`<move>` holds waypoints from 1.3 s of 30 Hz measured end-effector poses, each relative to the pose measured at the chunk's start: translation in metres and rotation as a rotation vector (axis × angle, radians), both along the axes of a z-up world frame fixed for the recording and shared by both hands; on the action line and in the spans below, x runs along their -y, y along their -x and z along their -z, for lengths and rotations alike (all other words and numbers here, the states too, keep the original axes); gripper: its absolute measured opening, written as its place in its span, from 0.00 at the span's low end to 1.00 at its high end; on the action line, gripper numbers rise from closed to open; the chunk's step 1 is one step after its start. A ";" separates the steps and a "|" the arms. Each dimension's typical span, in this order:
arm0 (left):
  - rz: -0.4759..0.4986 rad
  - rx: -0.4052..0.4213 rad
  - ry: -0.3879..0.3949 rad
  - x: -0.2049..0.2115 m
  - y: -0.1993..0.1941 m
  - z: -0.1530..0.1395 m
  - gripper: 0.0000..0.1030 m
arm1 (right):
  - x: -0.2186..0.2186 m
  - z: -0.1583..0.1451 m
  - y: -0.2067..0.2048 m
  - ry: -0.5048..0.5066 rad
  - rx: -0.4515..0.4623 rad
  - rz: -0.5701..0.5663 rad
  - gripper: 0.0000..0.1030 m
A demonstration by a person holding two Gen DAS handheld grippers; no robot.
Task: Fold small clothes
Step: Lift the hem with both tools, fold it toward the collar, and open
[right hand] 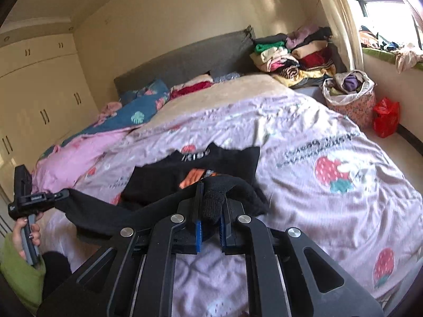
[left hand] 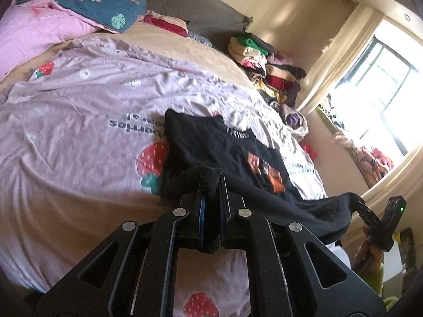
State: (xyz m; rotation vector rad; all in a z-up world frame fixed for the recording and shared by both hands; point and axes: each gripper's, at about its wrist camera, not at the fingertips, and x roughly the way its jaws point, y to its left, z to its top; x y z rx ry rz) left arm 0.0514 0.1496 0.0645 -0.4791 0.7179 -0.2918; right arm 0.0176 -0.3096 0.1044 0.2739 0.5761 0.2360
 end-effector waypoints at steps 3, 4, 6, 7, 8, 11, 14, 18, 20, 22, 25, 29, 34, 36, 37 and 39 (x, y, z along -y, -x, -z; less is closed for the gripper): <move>-0.010 0.026 -0.017 0.001 -0.004 -0.008 0.02 | 0.003 -0.007 -0.011 -0.005 0.013 0.021 0.08; -0.011 0.033 -0.020 0.001 -0.007 -0.010 0.02 | 0.005 -0.008 -0.014 -0.005 0.016 0.028 0.08; -0.016 0.037 -0.009 0.000 -0.011 -0.012 0.02 | 0.007 -0.010 -0.022 -0.009 0.022 0.037 0.08; -0.021 0.041 -0.012 0.000 -0.015 -0.014 0.02 | 0.008 -0.011 -0.025 -0.009 0.021 0.039 0.08; -0.024 0.049 -0.023 0.001 -0.017 -0.016 0.02 | 0.009 -0.011 -0.030 -0.010 0.020 0.043 0.08; -0.020 0.068 -0.054 0.007 -0.025 -0.022 0.02 | 0.009 -0.013 -0.042 0.000 0.018 0.056 0.08; -0.025 0.066 -0.048 0.006 -0.034 -0.023 0.02 | 0.007 -0.014 -0.053 0.015 0.021 0.062 0.08; -0.038 0.075 -0.070 0.007 -0.047 -0.025 0.02 | 0.007 -0.013 -0.068 0.017 0.016 0.080 0.08; -0.042 0.080 -0.075 0.008 -0.054 -0.025 0.02 | 0.007 -0.012 -0.076 0.014 0.008 0.092 0.08; -0.046 0.077 -0.082 0.009 -0.062 -0.024 0.02 | 0.008 -0.010 -0.083 0.009 0.004 0.102 0.08; -0.048 0.070 -0.089 0.010 -0.073 -0.022 0.02 | 0.008 -0.005 -0.097 0.016 -0.008 0.110 0.08; -0.057 0.058 -0.100 0.010 -0.088 -0.018 0.02 | 0.007 0.002 -0.116 0.035 -0.030 0.118 0.08; -0.062 0.024 -0.134 0.013 -0.111 -0.006 0.02 | 0.006 0.017 -0.142 0.032 -0.067 0.134 0.08; -0.061 0.007 -0.138 0.013 -0.121 0.001 0.02 | 0.004 0.023 -0.151 0.044 -0.079 0.142 0.08; -0.061 -0.001 -0.140 0.013 -0.125 0.004 0.02 | 0.003 0.027 -0.156 0.052 -0.086 0.144 0.08; -0.062 -0.012 -0.140 0.012 -0.132 0.009 0.02 | 0.001 0.033 -0.164 0.057 -0.097 0.148 0.08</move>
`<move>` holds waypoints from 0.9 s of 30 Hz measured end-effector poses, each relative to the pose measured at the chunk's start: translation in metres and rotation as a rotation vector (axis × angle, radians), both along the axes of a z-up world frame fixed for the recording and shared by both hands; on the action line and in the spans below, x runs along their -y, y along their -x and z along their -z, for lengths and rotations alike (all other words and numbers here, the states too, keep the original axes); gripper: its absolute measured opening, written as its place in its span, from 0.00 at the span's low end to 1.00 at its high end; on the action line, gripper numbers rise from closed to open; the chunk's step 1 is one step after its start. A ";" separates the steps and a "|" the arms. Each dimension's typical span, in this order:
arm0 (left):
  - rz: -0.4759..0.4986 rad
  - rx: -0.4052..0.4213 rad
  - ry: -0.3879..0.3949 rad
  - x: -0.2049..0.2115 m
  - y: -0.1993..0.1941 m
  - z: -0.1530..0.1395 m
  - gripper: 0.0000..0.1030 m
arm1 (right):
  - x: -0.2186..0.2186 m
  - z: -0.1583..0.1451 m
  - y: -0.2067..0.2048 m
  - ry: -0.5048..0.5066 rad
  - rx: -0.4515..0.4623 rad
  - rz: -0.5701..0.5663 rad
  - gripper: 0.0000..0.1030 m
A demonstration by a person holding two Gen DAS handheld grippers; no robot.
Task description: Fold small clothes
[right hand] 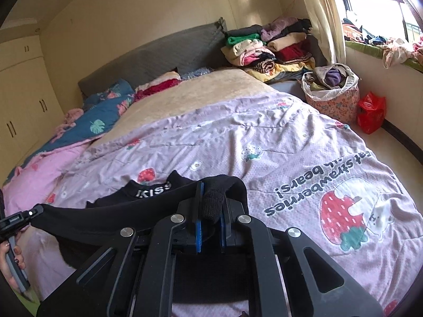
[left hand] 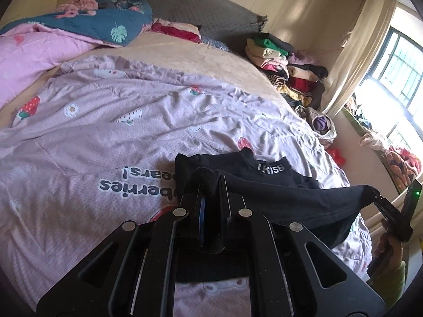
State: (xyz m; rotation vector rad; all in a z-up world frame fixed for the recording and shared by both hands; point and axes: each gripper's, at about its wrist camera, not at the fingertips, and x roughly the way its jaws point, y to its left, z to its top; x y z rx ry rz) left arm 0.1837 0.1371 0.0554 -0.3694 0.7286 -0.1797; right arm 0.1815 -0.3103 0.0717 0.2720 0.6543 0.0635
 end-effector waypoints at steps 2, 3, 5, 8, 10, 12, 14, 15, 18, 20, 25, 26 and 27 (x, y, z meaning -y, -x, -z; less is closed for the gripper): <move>-0.001 -0.010 -0.009 0.000 -0.009 0.005 0.03 | 0.000 0.007 -0.008 -0.002 -0.013 0.011 0.08; 0.000 -0.015 -0.014 0.000 -0.012 0.007 0.03 | 0.000 0.009 -0.011 -0.003 -0.017 0.014 0.08; 0.001 -0.025 -0.023 0.001 -0.019 0.012 0.03 | 0.002 0.016 -0.018 -0.007 -0.026 0.025 0.08; 0.005 -0.039 -0.031 0.002 -0.028 0.021 0.04 | 0.003 0.026 -0.027 -0.019 -0.047 0.041 0.08; 0.003 -0.047 -0.029 0.002 -0.031 0.025 0.04 | 0.003 0.034 -0.032 -0.028 -0.060 0.050 0.09; 0.005 -0.057 -0.031 0.002 -0.034 0.030 0.05 | 0.002 0.040 -0.034 -0.032 -0.072 0.054 0.09; 0.011 -0.064 -0.037 0.004 -0.034 0.033 0.05 | 0.001 0.045 -0.036 -0.025 -0.082 0.062 0.14; 0.012 -0.066 -0.045 0.004 -0.034 0.034 0.06 | 0.000 0.046 -0.035 -0.019 -0.081 0.068 0.21; 0.017 -0.063 -0.054 0.006 -0.033 0.034 0.13 | 0.002 0.048 -0.032 -0.016 -0.075 0.084 0.42; -0.009 -0.047 -0.087 0.007 -0.030 0.030 0.41 | 0.002 0.047 -0.027 -0.013 -0.065 0.085 0.43; -0.028 0.012 -0.128 0.007 -0.019 0.014 0.50 | -0.006 0.043 -0.011 0.000 -0.035 0.049 0.43; -0.014 0.015 -0.130 0.010 -0.016 0.013 0.50 | -0.009 0.042 -0.010 -0.001 -0.033 0.036 0.43; 0.000 0.014 -0.129 0.012 -0.015 0.013 0.50 | -0.015 0.041 -0.007 -0.001 -0.030 0.010 0.43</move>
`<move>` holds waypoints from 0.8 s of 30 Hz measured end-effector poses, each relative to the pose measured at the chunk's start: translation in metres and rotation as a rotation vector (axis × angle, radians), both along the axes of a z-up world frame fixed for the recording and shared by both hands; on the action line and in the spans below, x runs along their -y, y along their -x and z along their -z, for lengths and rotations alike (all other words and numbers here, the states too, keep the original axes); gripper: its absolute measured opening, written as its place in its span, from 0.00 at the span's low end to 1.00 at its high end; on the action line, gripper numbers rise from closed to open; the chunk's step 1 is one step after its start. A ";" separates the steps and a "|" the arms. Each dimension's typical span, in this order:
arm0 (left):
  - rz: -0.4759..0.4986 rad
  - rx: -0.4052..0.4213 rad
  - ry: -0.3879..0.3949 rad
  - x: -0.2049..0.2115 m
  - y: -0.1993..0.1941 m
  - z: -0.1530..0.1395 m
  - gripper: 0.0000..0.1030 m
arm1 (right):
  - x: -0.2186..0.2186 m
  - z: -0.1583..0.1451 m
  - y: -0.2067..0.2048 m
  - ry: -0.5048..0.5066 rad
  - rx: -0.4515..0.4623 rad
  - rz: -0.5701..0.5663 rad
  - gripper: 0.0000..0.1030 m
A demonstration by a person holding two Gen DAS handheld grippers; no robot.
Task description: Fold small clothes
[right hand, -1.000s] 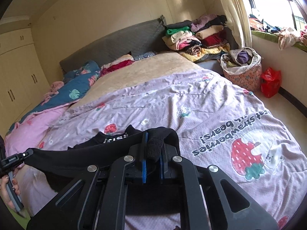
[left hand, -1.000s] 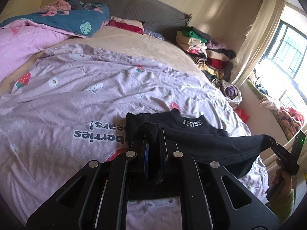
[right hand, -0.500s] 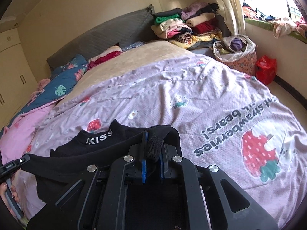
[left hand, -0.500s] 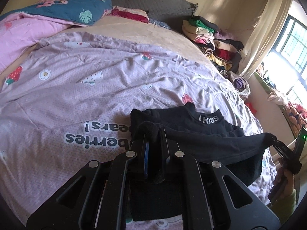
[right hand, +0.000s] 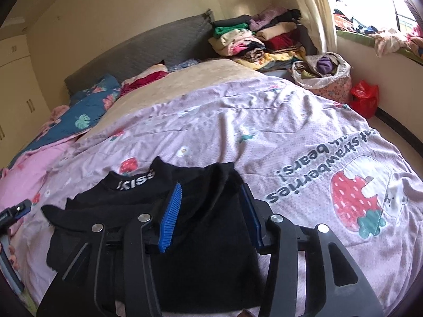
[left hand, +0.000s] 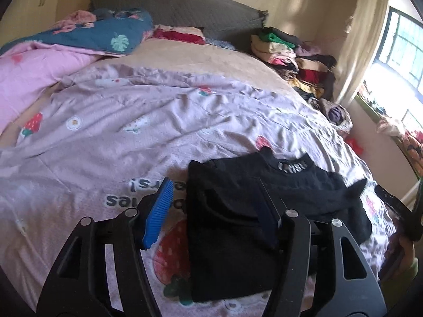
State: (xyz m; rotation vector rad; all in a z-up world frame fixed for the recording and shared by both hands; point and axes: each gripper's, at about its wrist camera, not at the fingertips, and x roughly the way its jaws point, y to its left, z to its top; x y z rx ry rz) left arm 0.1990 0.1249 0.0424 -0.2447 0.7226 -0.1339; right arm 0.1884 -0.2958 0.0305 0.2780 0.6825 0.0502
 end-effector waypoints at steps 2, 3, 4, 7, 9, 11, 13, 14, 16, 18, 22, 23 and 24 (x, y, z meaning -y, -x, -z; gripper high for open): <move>0.045 -0.009 0.011 0.010 0.003 0.003 0.48 | -0.011 0.001 0.003 0.012 -0.011 -0.046 0.35; 0.067 -0.014 0.011 0.015 0.005 0.004 0.37 | -0.016 0.002 0.005 0.017 -0.015 -0.068 0.23; 0.099 -0.026 0.004 0.024 0.007 0.008 0.30 | -0.022 0.004 0.007 0.019 -0.026 -0.095 0.15; 0.203 -0.091 0.001 0.046 0.009 0.025 0.07 | -0.041 0.011 0.009 0.044 -0.063 -0.153 0.09; 0.236 -0.120 -0.027 0.058 0.009 0.035 0.07 | -0.055 0.022 0.008 0.099 -0.113 -0.179 0.09; 0.242 -0.149 -0.063 0.068 0.007 0.049 0.07 | -0.065 0.035 0.002 0.162 -0.173 -0.183 0.09; 0.237 -0.171 -0.097 0.073 0.002 0.061 0.07 | -0.070 0.048 -0.006 0.193 -0.225 -0.180 0.09; 0.229 -0.173 -0.110 0.073 0.000 0.064 0.07 | -0.071 0.056 -0.011 0.204 -0.246 -0.176 0.09; 0.213 -0.168 -0.132 0.070 -0.007 0.067 0.07 | -0.070 0.064 -0.020 0.208 -0.265 -0.171 0.09; 0.203 -0.174 -0.148 0.068 -0.017 0.068 0.07 | -0.068 0.067 -0.031 0.195 -0.272 -0.165 0.09; 0.177 -0.186 -0.157 0.061 -0.040 0.073 0.07 | -0.067 0.070 -0.048 0.185 -0.273 -0.165 0.09; 0.172 -0.183 -0.160 0.060 -0.043 0.074 0.07 | -0.067 0.071 -0.052 0.183 -0.271 -0.164 0.09; 0.168 -0.181 -0.161 0.059 -0.048 0.075 0.07 | -0.066 0.070 -0.057 0.178 -0.269 -0.161 0.09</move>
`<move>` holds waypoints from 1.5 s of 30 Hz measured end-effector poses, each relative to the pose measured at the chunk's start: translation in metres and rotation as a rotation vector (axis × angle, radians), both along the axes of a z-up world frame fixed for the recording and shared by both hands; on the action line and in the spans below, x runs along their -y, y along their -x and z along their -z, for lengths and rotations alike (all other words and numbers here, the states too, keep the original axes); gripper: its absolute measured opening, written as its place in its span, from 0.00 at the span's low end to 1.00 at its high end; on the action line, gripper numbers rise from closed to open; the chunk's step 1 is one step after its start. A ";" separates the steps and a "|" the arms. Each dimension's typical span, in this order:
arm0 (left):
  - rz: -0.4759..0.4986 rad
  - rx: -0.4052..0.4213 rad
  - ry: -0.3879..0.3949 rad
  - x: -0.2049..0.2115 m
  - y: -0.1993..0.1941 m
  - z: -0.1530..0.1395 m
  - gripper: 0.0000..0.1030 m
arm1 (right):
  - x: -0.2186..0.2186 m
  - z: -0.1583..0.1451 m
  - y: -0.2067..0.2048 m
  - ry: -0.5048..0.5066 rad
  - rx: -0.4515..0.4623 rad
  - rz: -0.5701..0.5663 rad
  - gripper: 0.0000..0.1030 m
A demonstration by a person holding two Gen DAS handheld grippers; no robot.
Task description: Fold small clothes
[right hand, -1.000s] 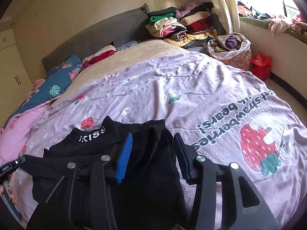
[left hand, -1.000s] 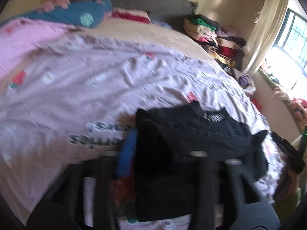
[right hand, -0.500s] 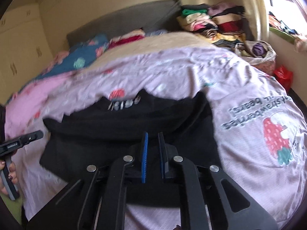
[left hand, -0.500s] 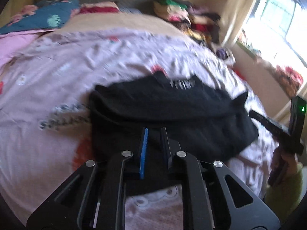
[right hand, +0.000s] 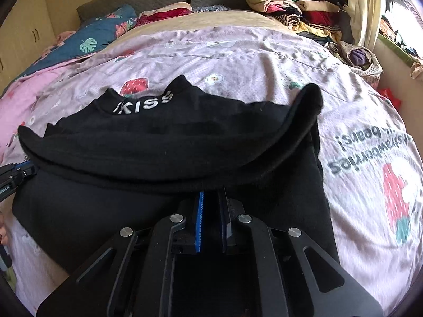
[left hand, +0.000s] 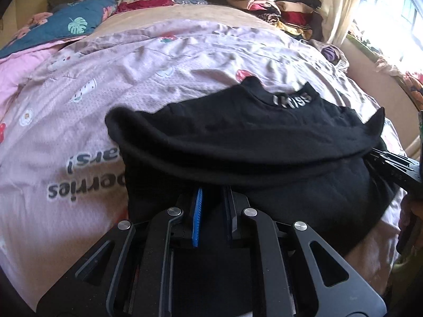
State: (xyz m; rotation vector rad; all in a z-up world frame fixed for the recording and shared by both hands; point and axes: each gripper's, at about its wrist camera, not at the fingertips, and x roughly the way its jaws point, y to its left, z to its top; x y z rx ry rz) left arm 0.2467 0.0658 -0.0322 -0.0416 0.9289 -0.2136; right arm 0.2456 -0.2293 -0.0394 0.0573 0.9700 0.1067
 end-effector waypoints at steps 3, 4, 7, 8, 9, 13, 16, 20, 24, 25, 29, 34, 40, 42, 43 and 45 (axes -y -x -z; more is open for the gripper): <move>-0.008 0.004 0.005 -0.002 -0.009 0.000 0.07 | 0.003 0.000 -0.014 -0.028 0.000 0.016 0.09; -0.012 0.008 0.003 -0.002 -0.013 -0.001 0.07 | 0.004 -0.001 -0.018 -0.038 0.000 0.019 0.09; -0.020 0.015 0.015 -0.004 -0.023 -0.002 0.07 | 0.008 -0.003 -0.030 -0.078 0.008 0.029 0.09; -0.023 0.017 0.022 -0.005 -0.025 -0.003 0.07 | 0.008 -0.004 -0.033 -0.083 0.010 0.030 0.09; -0.026 0.017 0.031 -0.007 -0.028 -0.003 0.07 | 0.009 -0.005 -0.036 -0.088 0.014 0.030 0.09; -0.075 0.048 0.077 -0.022 -0.036 -0.010 0.09 | 0.015 -0.010 -0.050 -0.117 0.035 0.044 0.09; -0.115 0.077 0.101 -0.036 -0.039 -0.019 0.18 | 0.024 -0.015 -0.056 -0.128 0.060 0.064 0.09; -0.173 0.086 0.126 -0.056 -0.042 -0.022 0.27 | 0.041 -0.022 -0.051 -0.113 0.092 0.091 0.11; -0.196 0.036 0.150 -0.067 -0.048 -0.009 0.39 | 0.062 -0.018 -0.049 -0.051 0.071 0.112 0.60; -0.192 0.015 0.164 -0.068 -0.050 -0.004 0.40 | 0.065 -0.016 -0.049 -0.026 0.065 0.118 0.60; -0.156 -0.009 0.193 -0.062 -0.051 0.007 0.33 | 0.070 -0.003 -0.052 -0.010 0.035 0.119 0.53; -0.149 0.057 0.178 -0.062 -0.044 -0.007 0.09 | 0.072 -0.018 -0.044 -0.043 0.124 0.112 0.07; -0.143 0.118 0.166 -0.061 -0.039 -0.024 0.07 | 0.081 -0.037 -0.049 -0.094 0.197 0.146 0.07; -0.154 0.112 0.161 -0.063 -0.041 -0.022 0.07 | 0.086 -0.031 -0.051 -0.119 0.181 0.172 0.07; -0.163 0.106 0.159 -0.065 -0.042 -0.019 0.07 | 0.089 -0.029 -0.052 -0.127 0.173 0.181 0.07; -0.173 0.096 0.159 -0.068 -0.044 -0.015 0.07 | 0.093 -0.024 -0.053 -0.140 0.167 0.200 0.07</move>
